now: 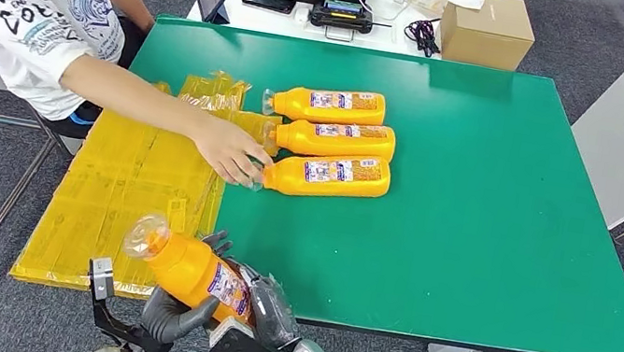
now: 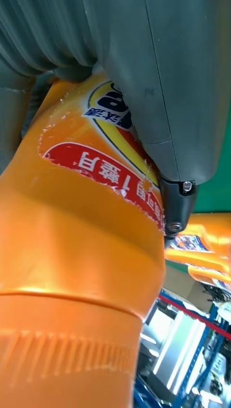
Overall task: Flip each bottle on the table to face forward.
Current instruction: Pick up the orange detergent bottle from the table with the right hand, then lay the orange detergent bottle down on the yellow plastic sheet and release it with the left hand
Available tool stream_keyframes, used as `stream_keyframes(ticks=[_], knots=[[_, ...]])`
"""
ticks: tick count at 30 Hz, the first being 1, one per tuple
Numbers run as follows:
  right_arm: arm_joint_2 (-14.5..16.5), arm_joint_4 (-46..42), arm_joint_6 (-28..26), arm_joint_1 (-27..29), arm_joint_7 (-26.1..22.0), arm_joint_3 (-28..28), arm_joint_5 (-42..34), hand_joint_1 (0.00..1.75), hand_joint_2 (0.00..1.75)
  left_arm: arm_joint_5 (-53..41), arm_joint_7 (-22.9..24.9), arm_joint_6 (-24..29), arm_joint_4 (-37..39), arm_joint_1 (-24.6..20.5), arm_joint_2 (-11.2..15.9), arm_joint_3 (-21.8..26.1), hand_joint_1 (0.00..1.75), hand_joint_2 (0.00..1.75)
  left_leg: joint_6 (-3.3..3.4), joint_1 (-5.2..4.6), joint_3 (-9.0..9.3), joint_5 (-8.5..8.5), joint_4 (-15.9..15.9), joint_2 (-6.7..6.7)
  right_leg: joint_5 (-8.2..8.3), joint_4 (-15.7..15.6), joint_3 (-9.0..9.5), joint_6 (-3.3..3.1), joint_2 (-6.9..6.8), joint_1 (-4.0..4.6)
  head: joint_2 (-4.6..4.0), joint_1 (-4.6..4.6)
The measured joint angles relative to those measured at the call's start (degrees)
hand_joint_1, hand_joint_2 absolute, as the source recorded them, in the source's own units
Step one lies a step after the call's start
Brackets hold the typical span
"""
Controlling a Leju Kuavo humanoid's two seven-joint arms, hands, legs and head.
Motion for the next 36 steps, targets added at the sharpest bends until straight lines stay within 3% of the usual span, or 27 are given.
stream_keyframes(ticks=[16, 17, 19, 20, 21, 23, 36], knots=[[0.09, 0.39, 0.27, -0.67, 0.76, 0.56, 1.48, 1.75, 1.75, 2.32, -2.02, -1.90, -0.02, 0.15, 0.42, -0.02, 1.75, 1.75, 0.00, 0.00, 0.01, 0.00, 0.00, 0.00, 0.00, 0.00, 0.00, 0.00, 0.00, 0.00, 0.00, -0.02], [0.09, 0.37, 0.30, -0.68, 0.90, 0.59, 1.62, 1.64, 1.75, 2.52, -2.07, -1.97, -0.13, 0.23, 0.42, -0.02, 1.75, 1.75, 0.00, 0.00, 0.01, 0.00, 0.00, 0.01, 0.00, 0.00, 0.00, 0.00, 0.00, 0.00, 0.00, -0.02], [0.09, 0.25, 0.39, -0.70, 1.16, 0.63, 1.87, 0.82, 1.75, 2.93, -2.00, -2.01, -0.54, 0.43, 0.42, 0.02, 1.75, 1.75, 0.00, 0.00, 0.01, 0.00, 0.00, 0.01, 0.00, 0.00, -0.01, 0.00, 0.00, 0.00, 0.00, -0.02], [0.09, 0.17, 0.46, -0.72, 1.26, 0.66, 1.94, 0.38, 1.31, 3.17, -1.90, -2.01, -0.75, 0.51, 0.42, 0.05, 1.75, 1.75, 0.00, 0.00, 0.01, 0.00, 0.00, 0.01, 0.00, 0.00, -0.01, 0.00, 0.00, 0.00, 0.00, -0.02], [0.09, 0.11, 0.51, -0.75, 1.36, 0.67, 1.98, 0.05, 0.87, 3.40, -1.80, -2.02, -0.91, 0.57, 0.42, 0.08, 1.75, 1.75, 0.00, 0.00, 0.02, 0.00, 0.00, 0.01, 0.00, 0.00, -0.01, 0.00, 0.00, 0.00, 0.00, -0.02], [0.14, 0.04, 0.37, -0.79, 1.61, 0.64, 1.71, 0.00, 0.00, 3.92, -1.69, -2.07, -1.18, 0.71, 0.40, 0.12, 1.75, 1.75, 0.00, 0.00, 0.02, 0.00, 0.00, 0.01, 0.00, 0.00, -0.01, 0.00, 0.00, 0.00, 0.00, -0.02], [0.25, -4.66, -1.37, 0.39, 3.24, -0.68, 0.02, 0.00, 0.00, 4.58, -1.84, -3.12, -6.05, 2.59, 0.12, 0.20, 1.75, 1.75, 0.00, 0.00, 0.02, 0.00, 0.00, 0.08, 0.00, -0.01, -0.02, 0.00, 0.05, 0.00, 0.00, -0.02]])
